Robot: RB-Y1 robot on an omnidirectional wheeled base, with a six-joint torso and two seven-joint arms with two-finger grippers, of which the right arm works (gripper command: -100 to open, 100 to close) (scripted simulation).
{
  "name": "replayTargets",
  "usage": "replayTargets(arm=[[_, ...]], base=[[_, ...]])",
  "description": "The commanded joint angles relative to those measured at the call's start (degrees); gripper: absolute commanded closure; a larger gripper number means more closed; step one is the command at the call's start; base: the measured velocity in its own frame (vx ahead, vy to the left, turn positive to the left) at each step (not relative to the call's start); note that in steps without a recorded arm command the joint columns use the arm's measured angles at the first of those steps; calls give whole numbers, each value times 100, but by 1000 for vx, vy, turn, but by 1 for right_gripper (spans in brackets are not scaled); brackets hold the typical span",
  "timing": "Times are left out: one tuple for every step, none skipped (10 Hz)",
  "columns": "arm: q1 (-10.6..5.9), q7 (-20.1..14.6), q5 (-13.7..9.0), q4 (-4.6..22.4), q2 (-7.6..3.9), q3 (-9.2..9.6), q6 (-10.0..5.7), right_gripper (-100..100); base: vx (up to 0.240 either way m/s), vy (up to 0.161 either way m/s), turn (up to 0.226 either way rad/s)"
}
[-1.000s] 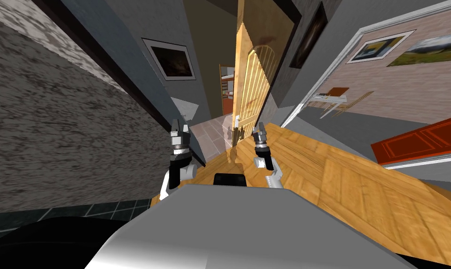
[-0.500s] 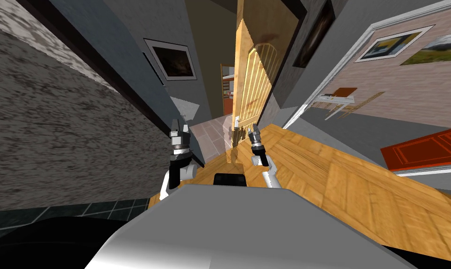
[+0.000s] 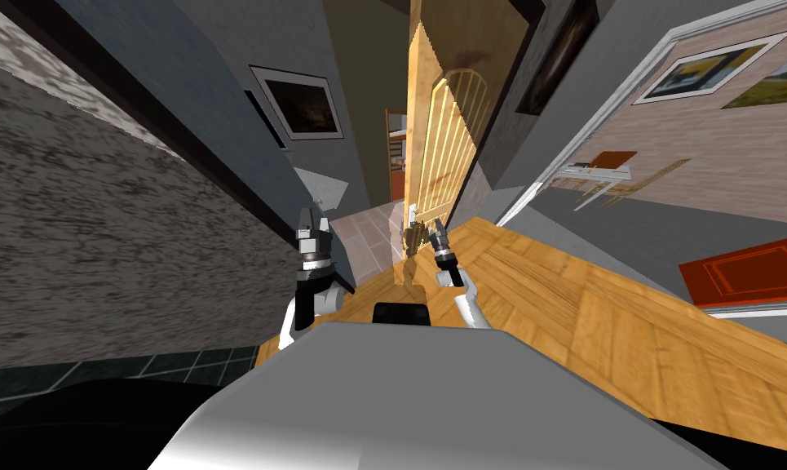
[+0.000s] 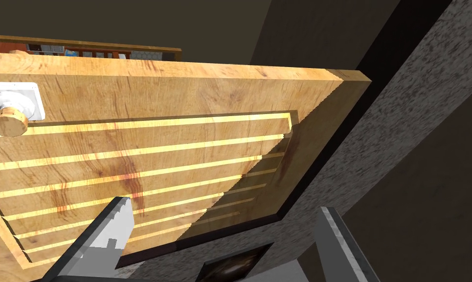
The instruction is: Push the door open
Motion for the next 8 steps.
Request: replayTargets(arm=[[-166, -124, 57, 286, -22, 45, 21, -100], [-288, -202, 94, 446, -36, 71, 24, -100], [-288, -202, 94, 523, -36, 71, 24, -100], [-409, -279, 131, 721, -49, 97, 27, -100], [-409, -279, 131, 743, -49, 97, 27, -100], [-531, -357, 168, 962, -62, 123, 29, -100], [-531, -357, 168, 962, -62, 123, 29, -100], [-649, -432, 204, 1163, -74, 149, 32, -100]], base=[[66, -74, 66], [76, -81, 67], [55, -63, 21], [48, -74, 33], [36, -58, 23], [43, -55, 32], [34, -43, 29], [45, -46, 44]])
